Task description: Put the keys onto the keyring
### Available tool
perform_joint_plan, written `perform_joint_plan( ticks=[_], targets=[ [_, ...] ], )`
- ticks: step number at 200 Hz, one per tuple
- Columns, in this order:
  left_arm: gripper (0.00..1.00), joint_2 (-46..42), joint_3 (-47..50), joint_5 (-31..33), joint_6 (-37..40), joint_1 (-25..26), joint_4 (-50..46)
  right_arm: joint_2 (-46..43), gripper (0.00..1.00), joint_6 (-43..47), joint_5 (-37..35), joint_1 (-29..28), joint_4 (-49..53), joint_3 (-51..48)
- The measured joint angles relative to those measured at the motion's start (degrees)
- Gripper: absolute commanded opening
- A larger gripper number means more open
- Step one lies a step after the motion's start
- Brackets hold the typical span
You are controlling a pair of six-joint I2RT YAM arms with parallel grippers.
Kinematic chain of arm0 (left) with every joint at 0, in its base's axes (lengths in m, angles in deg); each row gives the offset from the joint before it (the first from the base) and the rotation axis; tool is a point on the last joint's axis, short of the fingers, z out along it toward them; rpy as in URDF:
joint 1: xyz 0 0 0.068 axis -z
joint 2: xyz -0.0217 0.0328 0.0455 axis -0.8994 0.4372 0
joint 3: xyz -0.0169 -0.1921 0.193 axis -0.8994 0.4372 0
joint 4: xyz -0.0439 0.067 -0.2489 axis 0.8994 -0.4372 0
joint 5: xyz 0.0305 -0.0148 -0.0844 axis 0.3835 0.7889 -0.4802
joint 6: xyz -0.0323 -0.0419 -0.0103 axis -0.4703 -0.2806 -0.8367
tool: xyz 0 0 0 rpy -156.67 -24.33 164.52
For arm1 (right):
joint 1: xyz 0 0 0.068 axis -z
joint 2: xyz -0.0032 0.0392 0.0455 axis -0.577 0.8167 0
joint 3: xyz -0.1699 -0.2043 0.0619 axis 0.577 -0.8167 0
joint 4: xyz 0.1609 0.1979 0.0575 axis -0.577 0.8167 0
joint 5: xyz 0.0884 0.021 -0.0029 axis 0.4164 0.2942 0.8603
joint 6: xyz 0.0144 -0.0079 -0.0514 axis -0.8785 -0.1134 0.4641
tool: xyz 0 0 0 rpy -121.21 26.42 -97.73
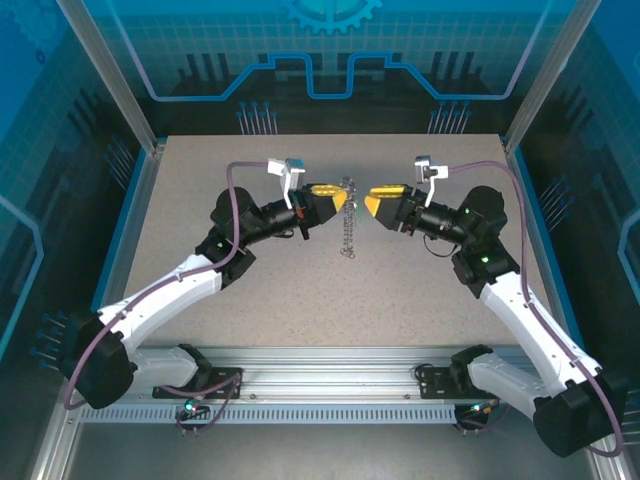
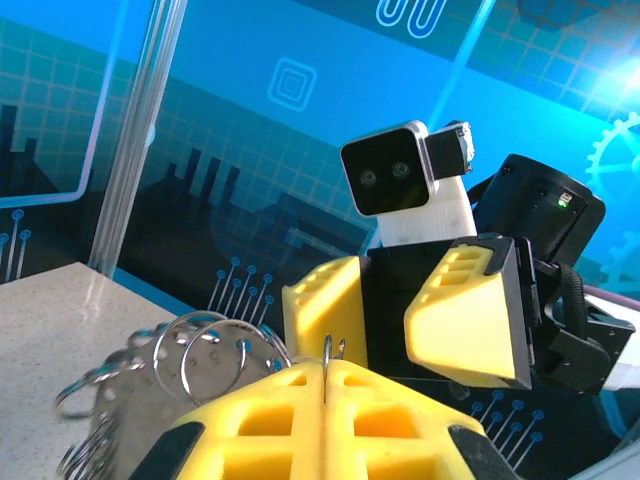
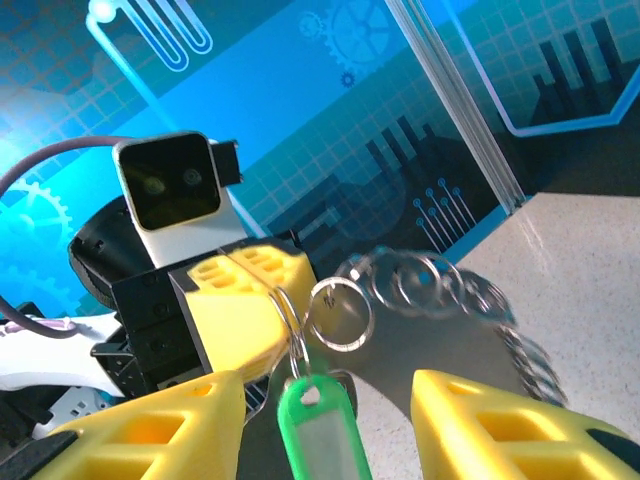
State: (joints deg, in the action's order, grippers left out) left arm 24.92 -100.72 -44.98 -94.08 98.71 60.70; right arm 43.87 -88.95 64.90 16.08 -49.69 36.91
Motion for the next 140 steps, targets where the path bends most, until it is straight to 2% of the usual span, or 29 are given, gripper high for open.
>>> perform_joint_plan(
  ticks=[59,140],
  targets=[
    [0.0,1.8,0.0,-1.3,-3.1,0.0,2.5,1.6,0.42,-0.6,0.0,-2.4,-3.7,0.9],
    [0.0,2.0,0.0,-1.5,-4.5,0.0,3.6,3.7,0.28,-0.6,-0.8,-4.1,-5.4,0.9]
  ],
)
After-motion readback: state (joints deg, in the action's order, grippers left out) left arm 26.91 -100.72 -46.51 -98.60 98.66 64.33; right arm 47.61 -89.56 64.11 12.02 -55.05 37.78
